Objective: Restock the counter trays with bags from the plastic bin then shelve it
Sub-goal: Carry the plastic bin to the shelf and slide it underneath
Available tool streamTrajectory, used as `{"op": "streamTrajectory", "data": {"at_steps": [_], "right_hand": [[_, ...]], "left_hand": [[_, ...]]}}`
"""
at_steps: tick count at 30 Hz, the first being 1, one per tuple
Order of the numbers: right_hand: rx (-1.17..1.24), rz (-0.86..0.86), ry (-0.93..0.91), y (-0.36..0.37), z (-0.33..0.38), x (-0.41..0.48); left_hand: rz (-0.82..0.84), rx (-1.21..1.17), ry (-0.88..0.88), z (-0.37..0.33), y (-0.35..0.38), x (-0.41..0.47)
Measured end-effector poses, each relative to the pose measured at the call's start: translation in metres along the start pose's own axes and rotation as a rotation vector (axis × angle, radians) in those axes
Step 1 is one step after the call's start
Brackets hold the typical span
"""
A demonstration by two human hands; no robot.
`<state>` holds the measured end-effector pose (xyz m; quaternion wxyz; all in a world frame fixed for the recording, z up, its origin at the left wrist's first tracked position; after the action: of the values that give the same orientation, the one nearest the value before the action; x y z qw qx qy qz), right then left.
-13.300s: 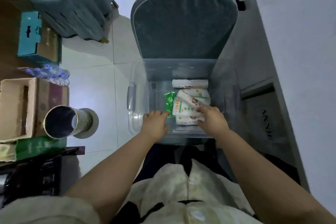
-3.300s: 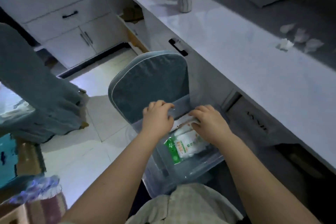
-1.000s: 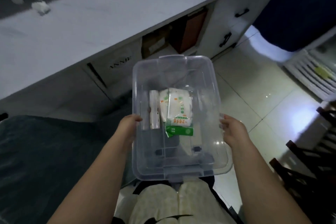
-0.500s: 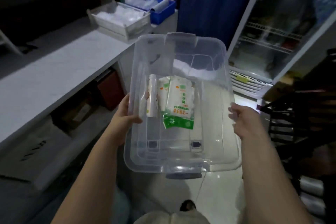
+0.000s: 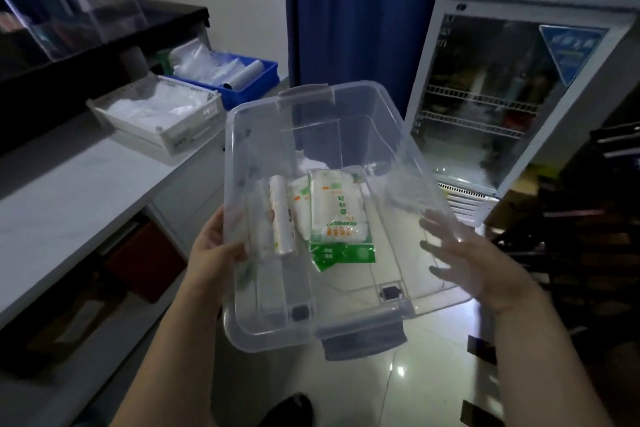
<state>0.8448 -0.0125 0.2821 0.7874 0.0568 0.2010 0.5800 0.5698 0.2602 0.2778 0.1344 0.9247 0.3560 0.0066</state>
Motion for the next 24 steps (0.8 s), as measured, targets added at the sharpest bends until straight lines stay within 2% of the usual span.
{"op": "streamTrajectory", "data": {"at_steps": [7,14,18,20,24], "right_hand": [[-0.007,-0.236,-0.089,-0.049,0.045,0.118],[0.137,-0.333,-0.213,-0.090,0.155,0.270],[0.180,-0.336,-0.301,-0.118,0.200,0.351],[0.189,-0.336,-0.315,-0.139,0.215,0.390],[0.130,-0.332,-0.262,-0.197,0.240,0.466]], "left_hand": [[0.149,0.040,0.032,-0.026,-0.011,0.169],[0.343,0.061,0.072,-0.119,-0.013,0.374],[0.441,0.048,-0.003,-0.140,-0.012,0.467],[0.429,0.046,-0.049,-0.130,-0.014,0.501],[0.285,-0.027,-0.083,-0.100,-0.012,0.566]]}}
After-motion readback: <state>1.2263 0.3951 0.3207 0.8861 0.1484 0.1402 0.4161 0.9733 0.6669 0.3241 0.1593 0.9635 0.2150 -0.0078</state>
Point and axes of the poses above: each hand's wrist, its own x-axis towards the middle knuckle, its own y-axis out of the palm, z = x × y, the point moved 8 cm from there along x, towards the middle knuckle, and after that the axes turned 13 degrees about z, right-handed, at the moved point
